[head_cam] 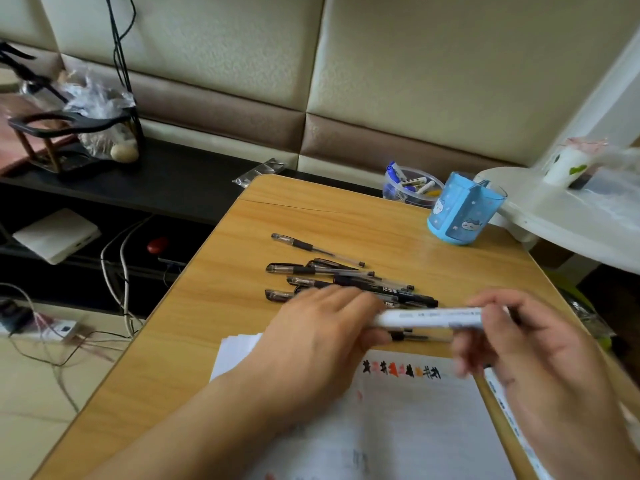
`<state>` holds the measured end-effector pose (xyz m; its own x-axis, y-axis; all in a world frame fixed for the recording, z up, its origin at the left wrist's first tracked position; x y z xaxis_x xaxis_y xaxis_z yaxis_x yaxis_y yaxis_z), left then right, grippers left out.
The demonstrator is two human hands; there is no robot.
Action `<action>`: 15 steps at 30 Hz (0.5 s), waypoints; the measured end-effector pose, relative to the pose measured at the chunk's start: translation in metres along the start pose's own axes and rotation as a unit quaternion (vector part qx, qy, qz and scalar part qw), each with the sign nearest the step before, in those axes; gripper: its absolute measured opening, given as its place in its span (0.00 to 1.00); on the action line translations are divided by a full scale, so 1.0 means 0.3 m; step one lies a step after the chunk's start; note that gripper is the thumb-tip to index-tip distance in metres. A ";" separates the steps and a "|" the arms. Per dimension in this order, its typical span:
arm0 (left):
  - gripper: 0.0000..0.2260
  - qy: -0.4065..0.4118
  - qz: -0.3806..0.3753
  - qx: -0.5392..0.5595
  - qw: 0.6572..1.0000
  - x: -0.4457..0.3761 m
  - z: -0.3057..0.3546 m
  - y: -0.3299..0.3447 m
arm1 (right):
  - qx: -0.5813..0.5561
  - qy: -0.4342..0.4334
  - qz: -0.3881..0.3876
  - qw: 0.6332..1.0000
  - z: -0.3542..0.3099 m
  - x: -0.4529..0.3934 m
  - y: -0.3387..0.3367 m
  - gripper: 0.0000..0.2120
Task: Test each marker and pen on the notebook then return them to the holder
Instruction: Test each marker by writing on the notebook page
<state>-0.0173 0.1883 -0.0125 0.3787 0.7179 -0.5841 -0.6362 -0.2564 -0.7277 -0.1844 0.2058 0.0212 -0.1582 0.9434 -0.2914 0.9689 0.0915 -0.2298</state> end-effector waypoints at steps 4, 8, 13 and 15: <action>0.10 0.073 -0.109 0.053 0.990 0.016 0.080 0.035 | -0.063 0.023 -0.029 0.997 0.098 0.048 0.073 0.23; 0.12 0.094 -0.175 0.092 0.976 0.032 0.091 0.041 | -0.091 0.030 -0.083 0.992 0.133 0.054 0.092 0.18; 0.12 0.106 -0.173 0.092 0.975 0.033 0.112 0.029 | -0.054 -0.037 -0.099 0.993 0.090 0.078 0.066 0.12; 0.13 0.103 -0.170 0.115 0.973 0.031 0.110 0.023 | -0.030 -0.047 -0.105 0.993 0.074 0.033 0.081 0.10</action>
<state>-0.0404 0.2145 -0.0112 0.7059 0.5844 -0.4001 -0.5745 0.1420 -0.8061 -0.1665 0.2104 -0.0079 -0.3720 0.8678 -0.3294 0.9219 0.3040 -0.2402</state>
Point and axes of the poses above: each hand's wrist, its own x-axis away from the middle knuckle, its own y-axis out of the palm, z = x × y, the point moved 7 cm from there along -x, towards the middle knuckle, and after that the axes turned 1 degree about -z, right-handed, at the moved point
